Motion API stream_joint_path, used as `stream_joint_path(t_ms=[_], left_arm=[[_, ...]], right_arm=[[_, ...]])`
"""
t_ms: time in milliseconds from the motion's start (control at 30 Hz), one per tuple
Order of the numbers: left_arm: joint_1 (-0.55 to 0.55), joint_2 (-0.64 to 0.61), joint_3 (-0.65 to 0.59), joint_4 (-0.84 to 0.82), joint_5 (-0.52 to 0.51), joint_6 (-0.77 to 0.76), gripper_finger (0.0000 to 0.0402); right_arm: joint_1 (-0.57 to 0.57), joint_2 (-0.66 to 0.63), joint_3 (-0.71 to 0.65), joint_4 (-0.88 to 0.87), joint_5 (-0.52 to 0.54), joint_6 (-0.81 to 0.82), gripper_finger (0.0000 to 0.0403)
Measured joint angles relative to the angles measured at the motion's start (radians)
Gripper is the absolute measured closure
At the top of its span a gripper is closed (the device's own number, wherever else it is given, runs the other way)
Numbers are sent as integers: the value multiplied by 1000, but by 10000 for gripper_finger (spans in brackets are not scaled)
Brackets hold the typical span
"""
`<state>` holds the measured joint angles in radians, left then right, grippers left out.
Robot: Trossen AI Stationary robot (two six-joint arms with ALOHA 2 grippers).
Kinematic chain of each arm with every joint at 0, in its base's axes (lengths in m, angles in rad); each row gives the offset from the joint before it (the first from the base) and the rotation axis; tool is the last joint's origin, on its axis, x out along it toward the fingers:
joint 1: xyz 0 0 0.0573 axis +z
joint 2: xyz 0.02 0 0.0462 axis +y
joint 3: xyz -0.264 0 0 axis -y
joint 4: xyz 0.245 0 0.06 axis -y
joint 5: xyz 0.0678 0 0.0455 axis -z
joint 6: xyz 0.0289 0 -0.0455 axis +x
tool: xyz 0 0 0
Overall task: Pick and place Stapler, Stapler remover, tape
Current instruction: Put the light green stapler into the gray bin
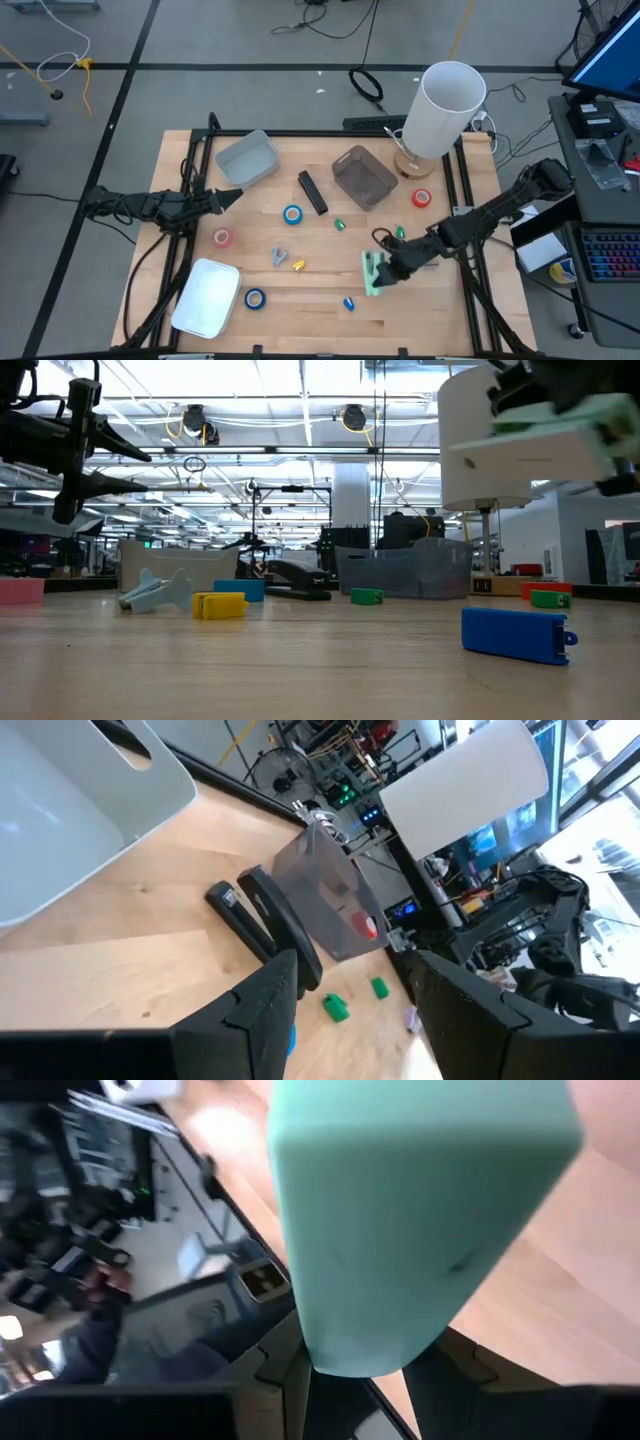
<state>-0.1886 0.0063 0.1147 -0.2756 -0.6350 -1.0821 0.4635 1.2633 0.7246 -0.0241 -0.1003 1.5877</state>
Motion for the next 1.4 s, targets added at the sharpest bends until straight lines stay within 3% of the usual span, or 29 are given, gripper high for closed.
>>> stream_joint_path(t_ms=[300, 867, 1400], left_arm=[[0, 0, 0, 0, 1, 3, 201], [0, 0, 0, 7, 6, 11, 201], [-3, 50, 0, 296, 162, 380, 201]], right_arm=[[-70, 22, 11, 167, 82, -52, 285], [-169, 239, 321, 170, 99, -359, 285], [-262, 437, 584, 96, 103, -553, 285]])
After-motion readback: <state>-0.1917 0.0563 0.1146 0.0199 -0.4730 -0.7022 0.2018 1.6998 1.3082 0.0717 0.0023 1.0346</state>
